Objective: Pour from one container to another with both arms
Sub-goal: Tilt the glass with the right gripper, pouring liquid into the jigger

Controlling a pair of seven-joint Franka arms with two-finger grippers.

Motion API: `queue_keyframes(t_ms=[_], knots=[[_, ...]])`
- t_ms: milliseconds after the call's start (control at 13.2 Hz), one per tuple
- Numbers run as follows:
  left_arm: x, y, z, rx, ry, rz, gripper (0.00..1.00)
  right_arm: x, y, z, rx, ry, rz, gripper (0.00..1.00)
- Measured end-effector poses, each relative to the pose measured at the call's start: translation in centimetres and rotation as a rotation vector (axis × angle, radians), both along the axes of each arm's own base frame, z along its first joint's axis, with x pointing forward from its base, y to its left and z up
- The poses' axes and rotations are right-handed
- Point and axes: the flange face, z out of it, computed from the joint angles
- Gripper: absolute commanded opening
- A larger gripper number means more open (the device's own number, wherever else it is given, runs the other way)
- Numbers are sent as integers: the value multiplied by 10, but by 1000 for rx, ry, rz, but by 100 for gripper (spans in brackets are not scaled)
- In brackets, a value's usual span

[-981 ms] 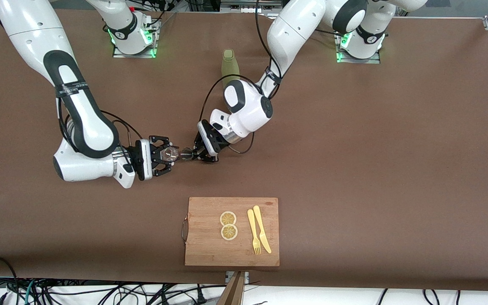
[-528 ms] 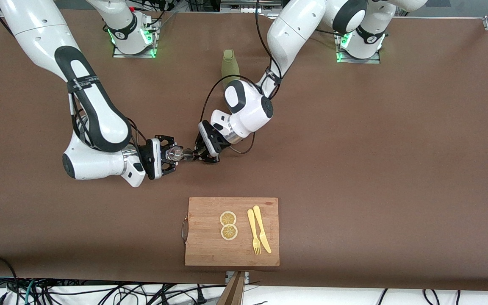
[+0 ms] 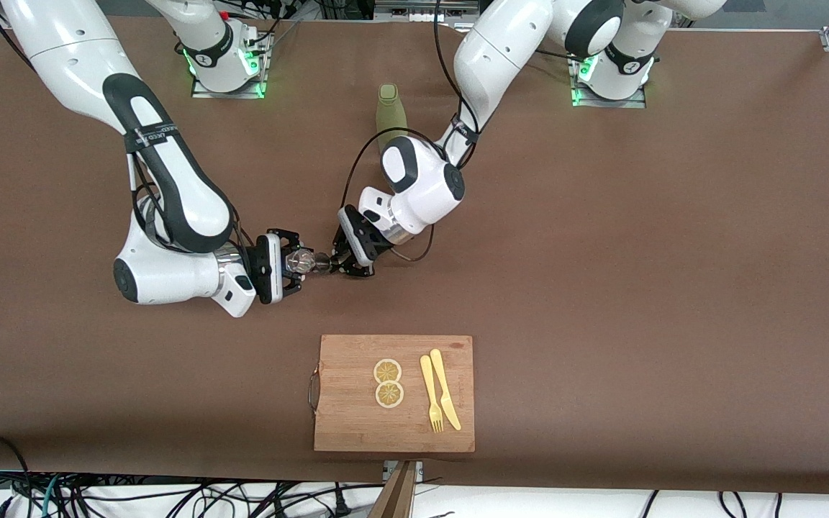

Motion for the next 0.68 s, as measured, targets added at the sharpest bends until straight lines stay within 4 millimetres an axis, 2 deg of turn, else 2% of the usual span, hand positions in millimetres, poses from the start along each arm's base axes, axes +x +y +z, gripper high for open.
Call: queue_keyframes(t_ms=[453,679], knots=[[-3,-2,1,6,-10,7,0,0,0,0,2,-8,14,42],[-4,-3,2,4,-11,5,0,0,-6,-2,23,-23,38,42]])
